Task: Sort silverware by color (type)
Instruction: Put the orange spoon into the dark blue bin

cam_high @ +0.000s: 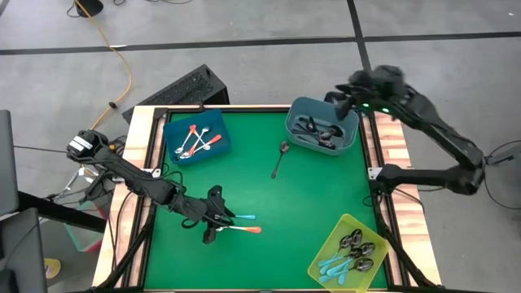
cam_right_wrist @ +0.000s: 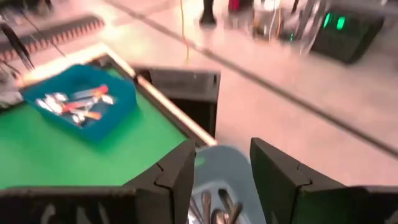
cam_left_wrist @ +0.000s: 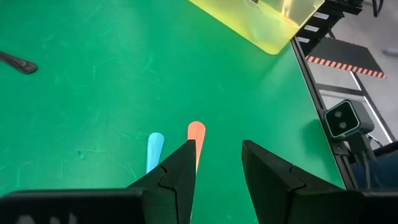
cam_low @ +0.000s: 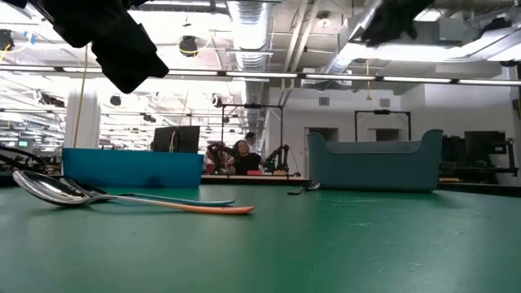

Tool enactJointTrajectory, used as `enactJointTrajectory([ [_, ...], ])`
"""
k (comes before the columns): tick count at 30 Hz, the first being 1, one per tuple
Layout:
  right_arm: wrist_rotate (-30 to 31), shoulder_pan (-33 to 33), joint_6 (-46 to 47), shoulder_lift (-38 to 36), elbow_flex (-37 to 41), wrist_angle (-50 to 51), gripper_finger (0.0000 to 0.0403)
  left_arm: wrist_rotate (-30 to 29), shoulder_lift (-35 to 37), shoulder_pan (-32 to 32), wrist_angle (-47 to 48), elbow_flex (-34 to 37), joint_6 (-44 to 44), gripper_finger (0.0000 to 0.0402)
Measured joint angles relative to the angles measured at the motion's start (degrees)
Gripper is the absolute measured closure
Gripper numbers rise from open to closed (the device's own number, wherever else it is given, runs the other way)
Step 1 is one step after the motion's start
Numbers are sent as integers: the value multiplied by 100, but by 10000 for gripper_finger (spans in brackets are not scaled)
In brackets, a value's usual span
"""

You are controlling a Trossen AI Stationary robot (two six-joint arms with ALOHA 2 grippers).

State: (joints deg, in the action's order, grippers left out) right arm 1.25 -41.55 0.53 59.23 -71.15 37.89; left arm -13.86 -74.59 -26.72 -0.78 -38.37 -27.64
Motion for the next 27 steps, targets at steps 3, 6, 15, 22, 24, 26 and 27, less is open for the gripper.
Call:
enactJointTrajectory([
  [3, -3, 95, -100, -599, -8, 86, 236, -17, 0, 0, -15, 1, 0, 287],
  [6, -3, 233, -213, -1181, -8, 347, 236, -60, 0, 11, -46, 2, 0, 287],
  [15, -145, 784, 739, -2468, 85, 929, 237, -407, 0, 86, -260, 0, 94, 287],
  [22, -814, 1306, 1530, -3104, 367, 957, 237, -144, 0, 322, -275, 0, 98, 287],
  [24, -927, 1428, 1817, -3207, 517, 960, 237, 5, 0, 393, -273, 0, 125, 287],
  [26, -997, 1541, 2015, -3298, 698, 988, 237, 154, 0, 453, -264, 0, 129, 287],
  [27, -1020, 1588, 2081, -3330, 786, 989, 237, 205, 0, 470, -245, 0, 147, 287],
])
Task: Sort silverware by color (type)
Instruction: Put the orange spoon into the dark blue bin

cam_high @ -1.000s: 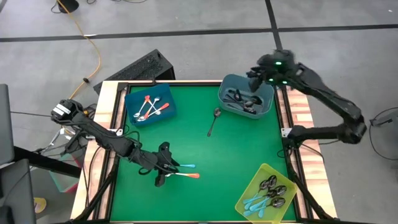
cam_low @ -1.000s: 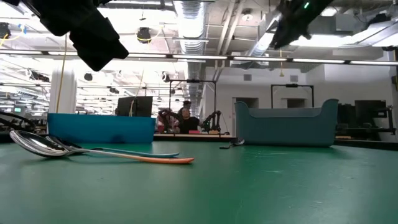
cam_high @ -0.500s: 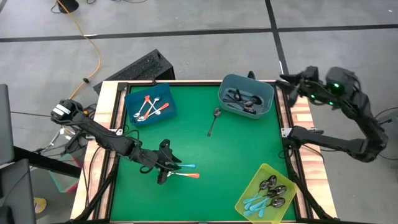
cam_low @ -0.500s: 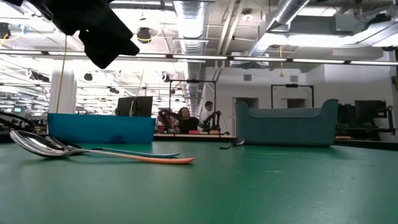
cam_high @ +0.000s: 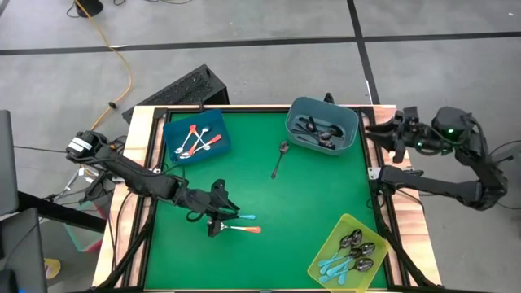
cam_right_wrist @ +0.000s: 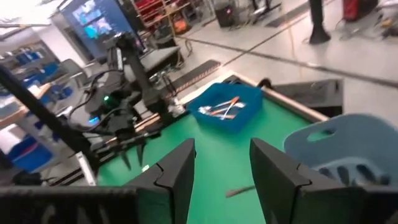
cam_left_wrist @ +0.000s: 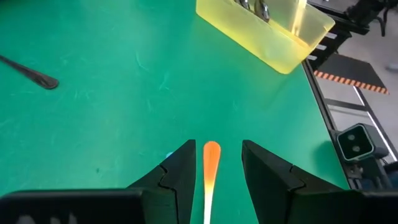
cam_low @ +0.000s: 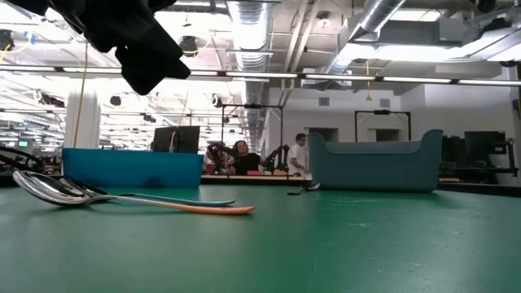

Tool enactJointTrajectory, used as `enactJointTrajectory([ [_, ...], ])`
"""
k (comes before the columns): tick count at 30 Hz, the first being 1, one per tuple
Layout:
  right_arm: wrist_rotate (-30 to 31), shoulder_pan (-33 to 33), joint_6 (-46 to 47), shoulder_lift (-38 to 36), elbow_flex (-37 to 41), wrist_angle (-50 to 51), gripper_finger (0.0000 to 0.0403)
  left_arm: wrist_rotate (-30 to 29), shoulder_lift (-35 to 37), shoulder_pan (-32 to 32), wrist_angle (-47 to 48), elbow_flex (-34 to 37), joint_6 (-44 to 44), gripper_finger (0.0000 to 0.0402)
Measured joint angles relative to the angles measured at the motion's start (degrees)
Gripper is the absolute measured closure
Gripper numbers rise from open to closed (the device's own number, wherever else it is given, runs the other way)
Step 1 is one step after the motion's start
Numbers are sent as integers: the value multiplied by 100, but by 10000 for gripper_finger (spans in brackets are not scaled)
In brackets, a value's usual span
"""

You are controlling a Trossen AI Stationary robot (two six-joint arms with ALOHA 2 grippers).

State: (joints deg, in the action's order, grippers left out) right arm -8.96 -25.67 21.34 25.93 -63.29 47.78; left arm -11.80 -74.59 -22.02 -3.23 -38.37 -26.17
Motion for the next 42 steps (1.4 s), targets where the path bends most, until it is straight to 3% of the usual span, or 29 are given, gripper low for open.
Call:
enactJointTrajectory([
  [11, -1, 247, 134, -45, 1034, -414, 237, -239, 0, 8, 717, 0, 20, 287],
  [20, 25, 245, 125, -49, 1136, -492, 237, -400, -53, 6, 1393, 0, 578, 287],
  [25, 30, 244, 114, -49, 1136, -494, 237, -619, -271, 15, 1358, -4, 682, 287],
  [34, 44, 243, 111, -49, 1136, -479, 237, -112, -917, 28, 720, -2, 578, 287],
  [42, 44, 243, 87, -49, 1136, -475, 237, -156, -944, 30, 625, -2, 605, 287],
])
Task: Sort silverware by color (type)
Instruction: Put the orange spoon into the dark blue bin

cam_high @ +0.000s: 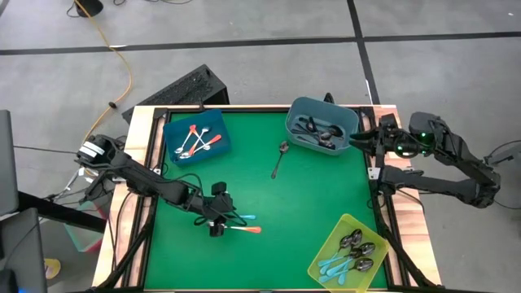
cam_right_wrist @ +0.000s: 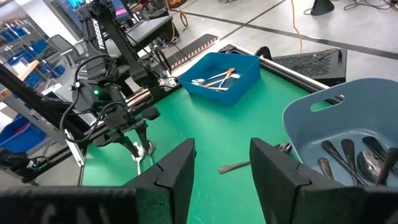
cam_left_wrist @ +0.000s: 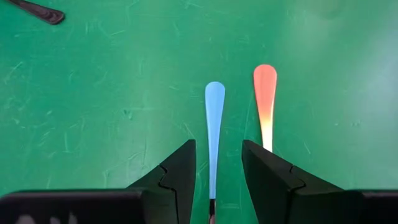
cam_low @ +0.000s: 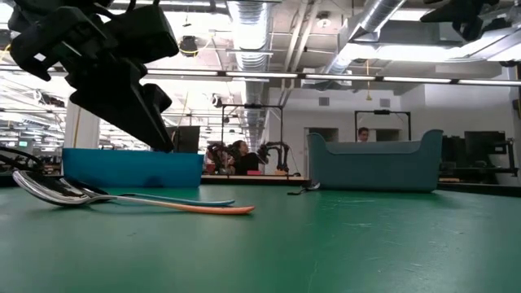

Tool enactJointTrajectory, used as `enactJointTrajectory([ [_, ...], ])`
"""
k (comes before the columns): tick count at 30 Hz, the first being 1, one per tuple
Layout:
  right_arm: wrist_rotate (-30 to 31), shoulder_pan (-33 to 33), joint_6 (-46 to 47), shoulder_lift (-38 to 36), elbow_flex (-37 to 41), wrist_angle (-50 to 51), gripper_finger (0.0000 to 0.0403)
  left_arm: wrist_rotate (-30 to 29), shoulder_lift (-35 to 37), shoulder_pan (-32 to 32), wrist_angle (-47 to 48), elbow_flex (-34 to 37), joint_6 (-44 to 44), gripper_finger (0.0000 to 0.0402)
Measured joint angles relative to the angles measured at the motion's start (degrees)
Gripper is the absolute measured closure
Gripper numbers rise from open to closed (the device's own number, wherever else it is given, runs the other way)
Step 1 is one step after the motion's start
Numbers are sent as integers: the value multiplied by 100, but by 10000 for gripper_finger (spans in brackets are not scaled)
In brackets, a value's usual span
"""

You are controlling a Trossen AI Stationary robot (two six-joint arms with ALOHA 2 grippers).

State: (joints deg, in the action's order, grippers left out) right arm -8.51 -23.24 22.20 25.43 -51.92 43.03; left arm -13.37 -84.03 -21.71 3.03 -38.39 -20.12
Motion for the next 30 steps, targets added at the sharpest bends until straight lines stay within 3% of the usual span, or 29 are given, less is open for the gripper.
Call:
enactJointTrajectory([
  [13, 125, -4, -34, 0, -2, 247, 237, 24, -44, -71, -23, 2, -135, 287],
  [21, 120, -4, -16, 0, -2, 340, 237, 340, -38, -566, -87, 2, 346, 287],
  [24, 120, -4, -18, 0, -2, 336, 237, 177, -42, -736, -89, 2, 712, 287],
  [30, 122, -4, -18, 0, -2, 332, 237, -316, -44, -780, -173, 2, 460, 287],
])
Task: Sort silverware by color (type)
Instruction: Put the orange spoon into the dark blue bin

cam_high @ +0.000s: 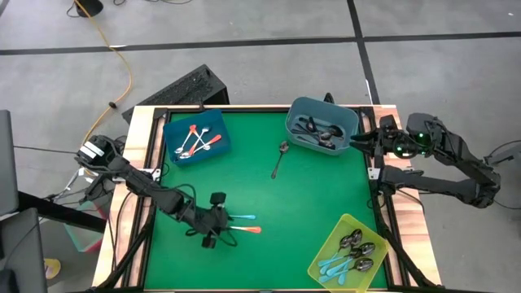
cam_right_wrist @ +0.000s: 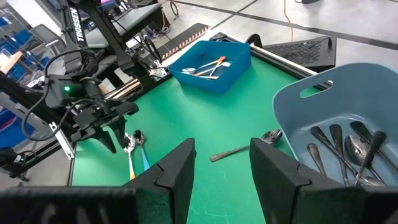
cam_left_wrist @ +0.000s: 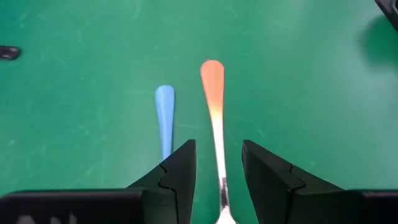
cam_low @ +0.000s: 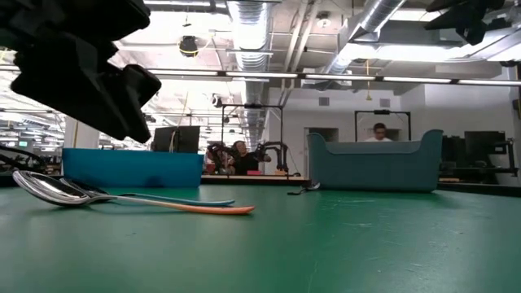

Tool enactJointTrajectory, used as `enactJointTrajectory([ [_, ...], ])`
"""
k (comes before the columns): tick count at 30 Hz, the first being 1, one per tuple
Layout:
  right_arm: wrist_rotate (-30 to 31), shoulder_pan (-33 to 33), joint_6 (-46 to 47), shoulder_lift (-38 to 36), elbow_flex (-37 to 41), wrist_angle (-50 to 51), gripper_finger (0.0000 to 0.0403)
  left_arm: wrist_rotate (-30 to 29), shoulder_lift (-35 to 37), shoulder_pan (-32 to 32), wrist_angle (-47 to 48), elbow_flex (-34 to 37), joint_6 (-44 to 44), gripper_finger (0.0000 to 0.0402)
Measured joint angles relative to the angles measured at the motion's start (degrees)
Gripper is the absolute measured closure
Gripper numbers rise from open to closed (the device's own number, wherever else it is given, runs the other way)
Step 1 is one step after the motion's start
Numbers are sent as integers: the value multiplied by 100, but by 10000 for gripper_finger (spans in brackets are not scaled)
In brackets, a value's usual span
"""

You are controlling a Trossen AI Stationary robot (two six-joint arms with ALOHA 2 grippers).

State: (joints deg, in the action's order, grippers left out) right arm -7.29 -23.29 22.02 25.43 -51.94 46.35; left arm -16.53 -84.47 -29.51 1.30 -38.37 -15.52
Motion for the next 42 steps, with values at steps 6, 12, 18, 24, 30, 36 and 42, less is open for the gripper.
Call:
enactJointTrajectory([
  [6, 0, 0, -2, 0, 0, -2, 237, 6, -2, -7, -215, 0, -5, 287],
  [12, -2, 0, -4, 0, 0, -2, 237, -191, -4, -5, -226, 0, -12, 274],
  [18, -7, 0, -7, 0, 0, -2, 237, -153, -4, -5, -216, 0, 0, 247],
  [24, 8, 0, -9, 0, 0, -11, 237, -28, -278, -14, -499, -2, -87, 221],
  [30, 84, 2, -19, 2, -2, -3, 237, 36, -566, -71, -814, -3, -144, 216],
  [36, 120, 0, -7, 2, -2, -2, 237, 9, -570, -66, -775, 14, -76, 216],
  [42, 122, 0, -2, 1, -2, -5, 237, 53, -871, -77, -686, 30, -255, 216],
])
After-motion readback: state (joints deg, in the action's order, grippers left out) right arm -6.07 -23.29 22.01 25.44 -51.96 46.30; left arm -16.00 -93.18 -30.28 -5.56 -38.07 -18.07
